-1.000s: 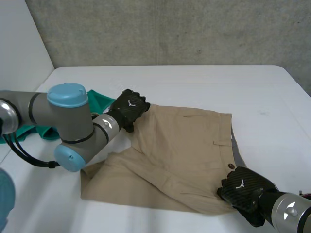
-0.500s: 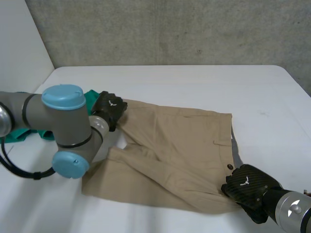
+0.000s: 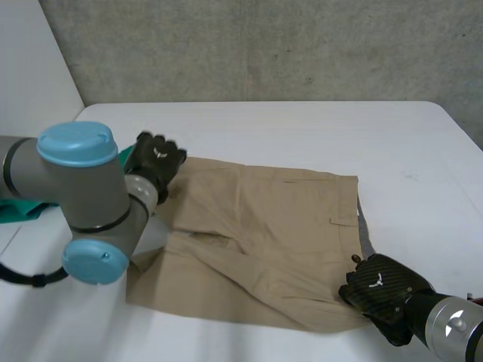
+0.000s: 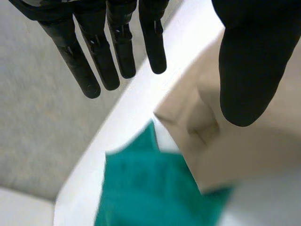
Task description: Fold the laundry.
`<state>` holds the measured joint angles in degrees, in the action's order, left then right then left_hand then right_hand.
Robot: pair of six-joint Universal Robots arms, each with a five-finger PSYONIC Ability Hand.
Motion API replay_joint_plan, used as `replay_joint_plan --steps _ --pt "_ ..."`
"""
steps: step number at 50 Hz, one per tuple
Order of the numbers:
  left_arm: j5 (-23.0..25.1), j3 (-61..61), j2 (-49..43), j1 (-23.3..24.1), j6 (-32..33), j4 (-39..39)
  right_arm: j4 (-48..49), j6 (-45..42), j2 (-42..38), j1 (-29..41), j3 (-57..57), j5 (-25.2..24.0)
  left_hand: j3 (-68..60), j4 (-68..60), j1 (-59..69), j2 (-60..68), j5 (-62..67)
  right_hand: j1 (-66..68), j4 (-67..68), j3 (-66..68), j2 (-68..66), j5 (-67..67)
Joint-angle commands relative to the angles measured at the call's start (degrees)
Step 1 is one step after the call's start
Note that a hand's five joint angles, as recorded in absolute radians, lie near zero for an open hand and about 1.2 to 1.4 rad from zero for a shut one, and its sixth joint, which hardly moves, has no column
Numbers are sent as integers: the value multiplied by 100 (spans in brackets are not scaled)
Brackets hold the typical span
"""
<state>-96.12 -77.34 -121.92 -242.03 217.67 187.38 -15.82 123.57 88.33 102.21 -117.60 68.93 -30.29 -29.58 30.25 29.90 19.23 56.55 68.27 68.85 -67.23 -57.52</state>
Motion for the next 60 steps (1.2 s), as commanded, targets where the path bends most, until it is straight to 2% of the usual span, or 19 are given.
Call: replay_joint_plan --steps 1,13,17,19,20,24,27,31,35,43,50,56,57,58,60 --pt "1103 455 -603 -63 4 229 0 0 -8 -8 0 6 -129 -200 133 168 235 2345 1173 1115 -1277 -1248" --pt "1350 922 -1316 -142 57 -175 26 0 -8 -43 -9 -3 -112 -183 116 151 218 2345 1173 1115 -1277 -1248" --pt "1464 1010 -1422 -204 48 -193 53 0 -8 -43 -18 6 -481 -552 485 520 587 2345 1173 1115 -1277 -1248" --pt "1456 1071 -1475 -204 39 -193 61 0 -8 -43 -18 6 -1134 -1205 1138 1173 1240 2345 1173 1115 -1277 -1248" --pt "1412 1124 -1501 -212 39 -193 61 0 -17 -43 -26 6 -2437 -2508 2441 2476 2543 2345 1173 1115 -1277 -1248" --pt "1377 1133 -1501 -274 30 -184 61 0 -17 -43 -35 6 -4964 -5035 4968 5003 5070 2345 1173 1115 -1277 -1248" --pt "1236 1081 -1449 -283 39 -184 79 0 -17 -43 -35 6 -4971 -5042 4975 5010 5077 2345 1173 1115 -1277 -1248" --pt "771 879 -1326 -239 65 -246 88 0 -17 -43 -35 6 -4971 -5042 4975 5010 5077 2345 1173 1115 -1277 -1248" --pt "349 327 -756 -248 74 -255 88 0 -17 -43 -35 6 -4971 -5042 4975 5010 5077 2345 1173 1115 -1277 -1248" --pt "208 -536 -104 -248 74 -272 88 9 -8 -43 -26 -12 -4971 -5042 4975 5010 5077 2345 1173 1115 -1277 -1248" --pt "208 -853 -104 -256 66 -255 96 18 0 -35 -35 -20 -4971 -5042 4975 5010 5077 2345 1173 1115 -1277 -1248" --pt "199 -888 -183 -265 66 -264 132 18 9 -35 -26 -20 -2791 -2862 2795 2830 2897 2345 1173 1115 -1277 -1248" --pt "199 -888 -191 -257 66 -272 132 18 9 -35 -26 -20 -2254 -2325 2258 2292 2360 2345 1173 1115 -1277 -1248" --pt "164 -888 -192 -230 66 -272 140 18 9 -35 -26 -20 -1166 -1237 1170 1205 1272 2345 1173 1115 -1277 -1248" --pt "85 -897 -113 -195 48 -264 141 18 9 -35 -26 -20 -568 -639 573 607 674 2345 1173 1115 -1277 -1248"
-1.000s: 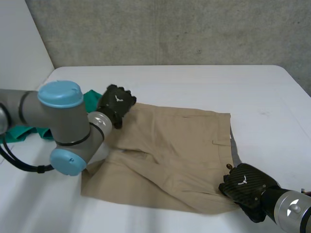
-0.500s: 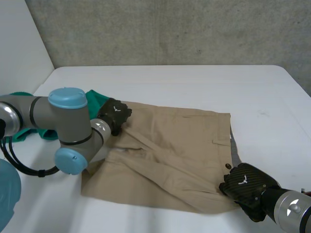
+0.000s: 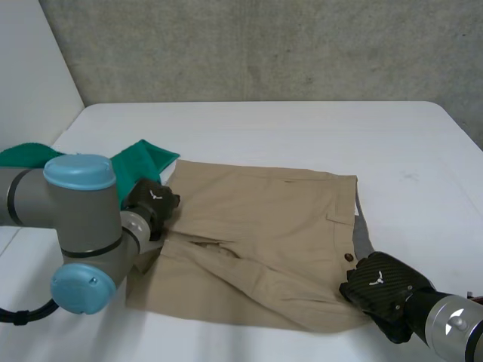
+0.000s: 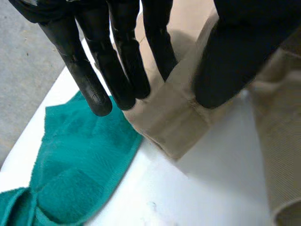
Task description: Fold the laundry.
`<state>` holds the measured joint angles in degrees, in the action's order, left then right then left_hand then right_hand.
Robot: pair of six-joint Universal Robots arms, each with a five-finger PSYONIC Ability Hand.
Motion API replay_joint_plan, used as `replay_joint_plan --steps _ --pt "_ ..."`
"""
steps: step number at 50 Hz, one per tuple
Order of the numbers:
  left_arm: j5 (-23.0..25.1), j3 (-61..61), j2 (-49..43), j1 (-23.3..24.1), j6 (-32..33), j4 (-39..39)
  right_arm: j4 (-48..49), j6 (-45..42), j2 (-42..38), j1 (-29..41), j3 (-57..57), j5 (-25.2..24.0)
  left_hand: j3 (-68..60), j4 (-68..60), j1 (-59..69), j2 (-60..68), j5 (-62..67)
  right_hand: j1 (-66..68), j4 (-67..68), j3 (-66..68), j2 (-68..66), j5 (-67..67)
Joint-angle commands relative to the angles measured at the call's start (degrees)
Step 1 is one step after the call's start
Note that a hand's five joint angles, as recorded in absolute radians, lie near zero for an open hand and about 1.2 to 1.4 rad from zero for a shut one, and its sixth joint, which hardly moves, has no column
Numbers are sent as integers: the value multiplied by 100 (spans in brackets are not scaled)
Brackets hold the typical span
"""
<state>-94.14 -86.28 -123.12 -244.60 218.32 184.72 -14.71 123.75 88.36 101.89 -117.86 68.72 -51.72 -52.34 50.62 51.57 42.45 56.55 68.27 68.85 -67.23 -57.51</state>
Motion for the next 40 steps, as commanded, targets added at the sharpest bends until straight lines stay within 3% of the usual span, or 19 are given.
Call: replay_joint_plan --steps 1,9,13,17,28,31,35,40 --pt "-157 -12 24 70 -35 3 30 0 6 -3 0 1 1693 1756 -1583 -1679 -1766 2345 1173 1115 -1277 -1249" --pt "-219 -547 1079 79 -97 73 39 0 6 -3 0 1 2367 2430 -2257 -2353 -2440 2345 1173 1115 -1277 -1249" --pt "228 -960 1386 315 -88 3 39 0 6 -3 0 1 2350 2413 -2240 -2336 -2423 2345 1173 1115 -1277 -1249" --pt "466 -1154 1405 535 -88 -67 39 0 6 -12 9 1 2133 2195 -2023 -2118 -2206 2345 1173 1115 -1277 -1249" --pt "467 -1260 1115 518 -97 -182 47 0 6 -12 9 9 1375 1438 -1265 -1361 -1448 2345 1173 1115 -1277 -1249" --pt "449 -1216 965 518 -106 -147 47 0 6 -12 9 9 554 617 -444 -540 -627 2345 1173 1115 -1277 -1249" --pt "440 -1181 965 492 -106 -129 39 0 6 -21 18 9 -2822 -2759 2932 2836 2749 2345 1173 1115 -1277 -1249" --pt "423 -1286 1446 518 -106 -208 4 -9 59 -21 105 1 -2828 -2766 2938 2843 2755 2345 1173 1115 -1277 -1249"
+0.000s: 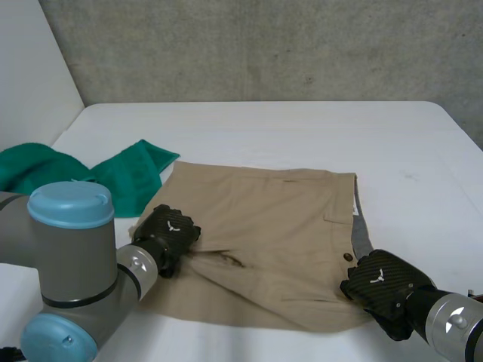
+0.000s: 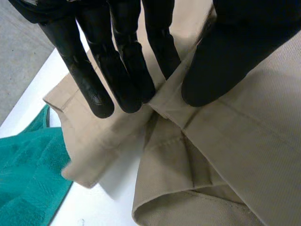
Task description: Fold the laundry.
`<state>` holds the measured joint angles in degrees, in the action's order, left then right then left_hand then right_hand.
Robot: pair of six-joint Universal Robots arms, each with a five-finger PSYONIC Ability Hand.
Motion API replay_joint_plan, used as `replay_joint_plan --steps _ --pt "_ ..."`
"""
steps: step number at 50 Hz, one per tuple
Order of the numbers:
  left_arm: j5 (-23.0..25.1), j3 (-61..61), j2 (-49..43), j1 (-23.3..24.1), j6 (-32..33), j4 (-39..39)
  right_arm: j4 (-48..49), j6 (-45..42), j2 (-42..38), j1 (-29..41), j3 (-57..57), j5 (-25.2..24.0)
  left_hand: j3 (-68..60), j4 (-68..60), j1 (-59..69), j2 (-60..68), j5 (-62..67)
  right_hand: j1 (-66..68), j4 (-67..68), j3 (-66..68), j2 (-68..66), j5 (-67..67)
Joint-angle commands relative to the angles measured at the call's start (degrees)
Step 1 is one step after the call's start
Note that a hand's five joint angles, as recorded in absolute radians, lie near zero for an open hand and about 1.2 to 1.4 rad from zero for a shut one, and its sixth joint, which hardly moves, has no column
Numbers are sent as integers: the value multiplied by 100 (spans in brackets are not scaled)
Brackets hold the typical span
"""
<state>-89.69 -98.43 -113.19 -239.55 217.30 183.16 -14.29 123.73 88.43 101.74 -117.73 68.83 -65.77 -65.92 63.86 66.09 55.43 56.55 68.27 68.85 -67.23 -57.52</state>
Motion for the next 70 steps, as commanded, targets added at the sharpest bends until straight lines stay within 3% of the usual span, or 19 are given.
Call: replay_joint_plan --steps 1,11,17,24,28,31,35,40,44,47,54,60,61,62,63,64,65,70 --pt "-22 -106 595 31 -12 -79 -56 2 78 -14 118 8 -1423 -1408 1614 1391 1457 2345 1173 1115 -1277 -1248" --pt "4 -1071 2581 110 -30 -518 -670 -7 631 -242 408 17 -1423 -1408 1614 1391 1457 2345 1173 1115 -1277 -1248" --pt "-5 -1327 2899 136 -47 -860 -1382 -103 895 -216 470 -36 -1423 -1408 1614 1391 1457 2345 1173 1115 -1277 -1248" --pt "56 -1091 3812 110 -47 -2292 -2034 -726 1536 -312 820 -36 -1423 -1408 1614 1391 1457 2345 1173 1115 -1277 -1248" --pt "74 -950 3788 49 -65 -1935 -1832 -675 1572 -366 1067 -185 -1423 -1408 1614 1391 1457 2345 1173 1115 -1277 -1248" --pt "48 -836 3157 -13 -30 -1084 -1376 -508 1213 -409 1261 -378 -1423 -1408 1614 1391 1457 2345 1173 1115 -1277 -1248" --pt "-31 -432 2146 -92 -30 -239 -647 -87 142 -269 1726 -388 -1423 -1408 1614 1391 1457 2345 1173 1115 -1277 -1248" --pt "-285 411 889 -145 -30 316 -233 335 -1148 196 2840 260 -1423 -1408 1614 1391 1457 2345 1173 1115 -1277 -1248" --pt "-768 1492 -157 -145 -21 667 -93 424 -2063 495 3727 675 -1423 -1408 1614 1391 1457 2345 1173 1115 -1277 -1248" --pt "-1006 2248 -790 -154 -12 870 145 468 -2478 654 4143 729 -1423 -1408 1614 1391 1457 2345 1173 1115 -1277 -1248" --pt "-1059 3400 -2048 -241 93 1924 1234 863 -3612 812 5215 904 -1423 -1408 1614 1391 1457 2345 1173 1115 -1277 -1248" --pt "-1016 3980 -2812 -250 409 2311 1780 802 -4560 1049 6102 1676 -1423 -1408 1614 1391 1457 2345 1173 1115 -1277 -1248" --pt "-998 3990 -2874 -250 419 2338 1780 785 -4684 1084 6217 1756 -1423 -1408 1614 1391 1457 786 -387 -444 282 311" --pt "-989 3981 -2936 -242 427 2364 1780 758 -4790 1111 6314 1827 -1409 -1393 1600 1377 1443 -1678 -2850 -2908 2746 2775" --pt "-972 3964 -2971 -233 427 2364 1781 741 -4887 1137 6393 1888 124 139 67 -156 -89 -4017 -5190 -5247 5085 5114" --pt "-980 3903 -3006 -189 471 2390 1754 706 -5018 1190 6524 1976 4269 4284 -4078 -4301 -4235 -4655 -5827 -5885 5723 5752" --pt "-980 3850 -2998 -171 471 2417 1737 731 -5028 1208 6561 2011 5526 5541 -5335 -5558 -5492 -4655 -5827 -5885 5723 5752" --pt "-989 3279 -2639 -22 428 2742 1710 1038 -4573 1164 6386 2100 5577 5592 -5386 -5609 -5543 -4655 -5827 -5885 5723 5752"
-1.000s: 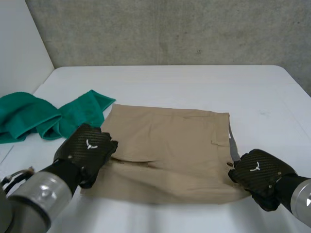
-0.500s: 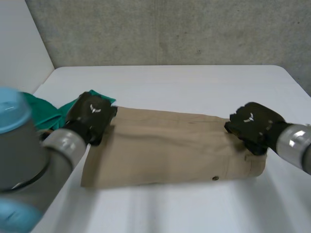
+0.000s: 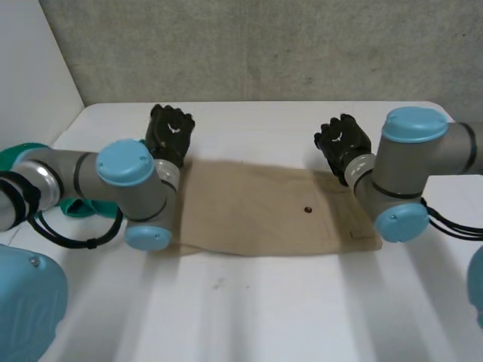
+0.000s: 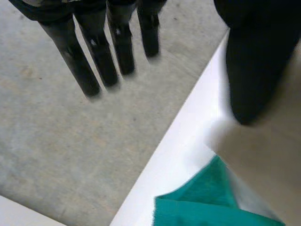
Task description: Fold the laundry.
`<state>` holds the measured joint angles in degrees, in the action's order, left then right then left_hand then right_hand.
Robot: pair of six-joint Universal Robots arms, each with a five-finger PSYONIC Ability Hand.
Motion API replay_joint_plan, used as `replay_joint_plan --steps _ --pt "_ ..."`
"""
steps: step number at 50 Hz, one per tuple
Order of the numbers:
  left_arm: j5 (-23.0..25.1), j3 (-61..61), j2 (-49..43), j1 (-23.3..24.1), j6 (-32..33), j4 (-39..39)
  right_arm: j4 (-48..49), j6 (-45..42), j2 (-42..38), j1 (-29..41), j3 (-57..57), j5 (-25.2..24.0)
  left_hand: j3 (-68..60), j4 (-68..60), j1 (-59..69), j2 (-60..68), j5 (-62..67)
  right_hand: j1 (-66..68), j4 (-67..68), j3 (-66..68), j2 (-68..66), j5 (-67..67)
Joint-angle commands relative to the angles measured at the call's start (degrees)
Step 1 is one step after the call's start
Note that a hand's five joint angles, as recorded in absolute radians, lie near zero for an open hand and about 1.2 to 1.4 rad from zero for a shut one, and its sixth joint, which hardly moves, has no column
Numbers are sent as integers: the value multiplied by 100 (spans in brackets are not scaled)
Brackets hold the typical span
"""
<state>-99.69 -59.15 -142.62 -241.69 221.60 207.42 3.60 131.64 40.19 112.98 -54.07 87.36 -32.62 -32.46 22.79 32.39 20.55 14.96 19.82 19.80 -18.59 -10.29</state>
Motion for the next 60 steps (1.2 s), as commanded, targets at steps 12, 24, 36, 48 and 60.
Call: replay_joint_plan --steps 12,24,36,48,60 --pt "2 -3040 2641 263 -231 431 -975 1443 2554 -364 -2641 -70 2262 2246 -1279 -2239 -2055 -496 -982 -980 859 1029" --pt "19 -4034 3232 421 -1383 378 253 1874 2801 -1015 -4506 -1134 2257 2241 -1274 -2235 -2050 1092 606 607 -729 -558" --pt "19 -4026 3091 403 -1515 308 861 1795 2045 -1050 -4392 -1116 2241 2225 -1257 -2218 -2033 2858 2372 2373 -2495 -2324" --pt "2 -4043 3091 430 -1523 308 949 1769 2177 -1375 -4357 -1090 2241 2225 -1257 -2218 -2033 6504 6018 6020 -6141 -5971" --pt "2 -4087 3249 438 -1523 36 325 364 3003 -3071 -4603 -1151 2257 2241 -1274 -2235 -2050 6504 6018 6020 -6141 -5971"
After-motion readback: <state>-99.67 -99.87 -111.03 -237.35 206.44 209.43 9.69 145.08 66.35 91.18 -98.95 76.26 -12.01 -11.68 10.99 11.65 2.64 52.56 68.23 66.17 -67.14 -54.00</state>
